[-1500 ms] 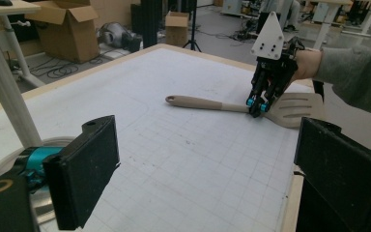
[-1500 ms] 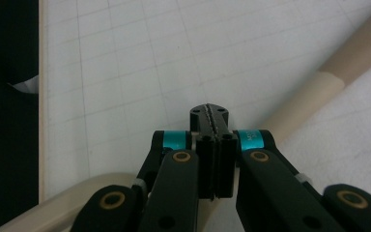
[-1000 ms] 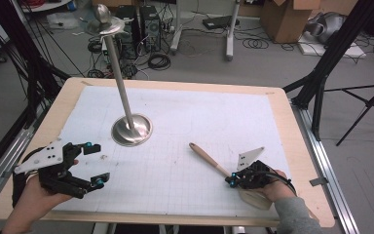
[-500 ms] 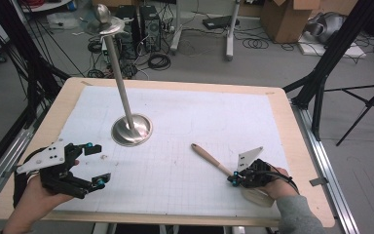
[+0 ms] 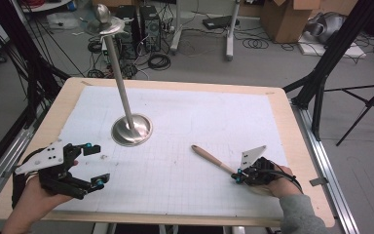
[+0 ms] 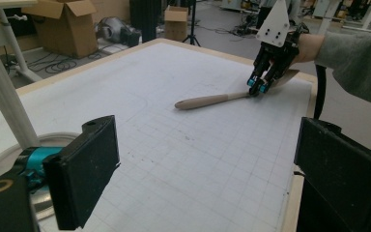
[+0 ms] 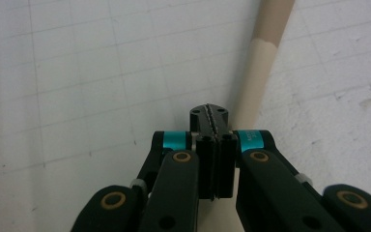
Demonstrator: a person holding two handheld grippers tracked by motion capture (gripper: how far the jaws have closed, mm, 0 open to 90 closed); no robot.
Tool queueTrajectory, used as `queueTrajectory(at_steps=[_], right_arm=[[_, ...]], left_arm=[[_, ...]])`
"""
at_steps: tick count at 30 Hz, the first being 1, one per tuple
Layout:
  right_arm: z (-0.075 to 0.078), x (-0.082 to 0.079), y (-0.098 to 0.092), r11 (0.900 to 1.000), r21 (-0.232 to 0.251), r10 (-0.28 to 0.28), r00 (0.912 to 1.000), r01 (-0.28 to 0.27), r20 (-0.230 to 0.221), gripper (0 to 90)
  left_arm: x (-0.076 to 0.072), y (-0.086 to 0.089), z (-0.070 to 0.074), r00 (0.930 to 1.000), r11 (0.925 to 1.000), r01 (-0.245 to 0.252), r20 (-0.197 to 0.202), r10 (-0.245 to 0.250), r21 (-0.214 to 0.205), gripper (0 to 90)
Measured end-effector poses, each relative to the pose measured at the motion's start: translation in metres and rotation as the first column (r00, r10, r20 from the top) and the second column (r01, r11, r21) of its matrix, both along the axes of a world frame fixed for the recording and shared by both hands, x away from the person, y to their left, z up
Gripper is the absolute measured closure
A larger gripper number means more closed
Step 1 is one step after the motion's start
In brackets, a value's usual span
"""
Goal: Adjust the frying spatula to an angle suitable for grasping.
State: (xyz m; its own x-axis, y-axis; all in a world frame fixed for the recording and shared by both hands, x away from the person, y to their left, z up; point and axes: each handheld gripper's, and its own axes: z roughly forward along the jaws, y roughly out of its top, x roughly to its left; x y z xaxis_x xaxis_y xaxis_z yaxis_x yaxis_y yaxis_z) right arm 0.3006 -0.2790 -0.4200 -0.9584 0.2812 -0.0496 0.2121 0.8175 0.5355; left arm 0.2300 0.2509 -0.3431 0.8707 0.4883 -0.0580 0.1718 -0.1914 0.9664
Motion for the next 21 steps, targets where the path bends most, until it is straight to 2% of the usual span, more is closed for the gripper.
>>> queueTrajectory(at_steps=[5, 10, 19, 21], right_arm=[[0.0001, 0.0003, -0.0031, 0.9999, 0.009, -0.007, 1.0, 0.007, -0.001, 90.0], [-0.0019, 0.0, -0.0024, 0.9999, -0.017, 0.001, 1.0, -0.001, -0.01, 90.0], [-0.0019, -0.0007, -0.0063, 0.9999, -0.011, -0.01, 0.9999, 0.01, -0.011, 90.0], [-0.0011, -0.0012, -0.0069, 1.0, 0.005, -0.007, 0.9999, 0.008, -0.013, 90.0]], left_arm=[[-0.0001, 0.0004, 0.0001, 1.0, 1.0, 0.001, 0.002, -0.001, 0.001, 9.1], [-0.0007, 0.0006, 0.0004, 1.0, 1.0, 0.0, 0.001, 0.0, 0.001, 9.1], [-0.0005, 0.0006, 0.0006, 1.0, 1.0, 0.0, 0.002, 0.0, -0.001, 9.1], [-0.0002, 0.0004, 0.0005, 1.0, 1.0, 0.0, 0.003, 0.0, 0.0, 9.1]])
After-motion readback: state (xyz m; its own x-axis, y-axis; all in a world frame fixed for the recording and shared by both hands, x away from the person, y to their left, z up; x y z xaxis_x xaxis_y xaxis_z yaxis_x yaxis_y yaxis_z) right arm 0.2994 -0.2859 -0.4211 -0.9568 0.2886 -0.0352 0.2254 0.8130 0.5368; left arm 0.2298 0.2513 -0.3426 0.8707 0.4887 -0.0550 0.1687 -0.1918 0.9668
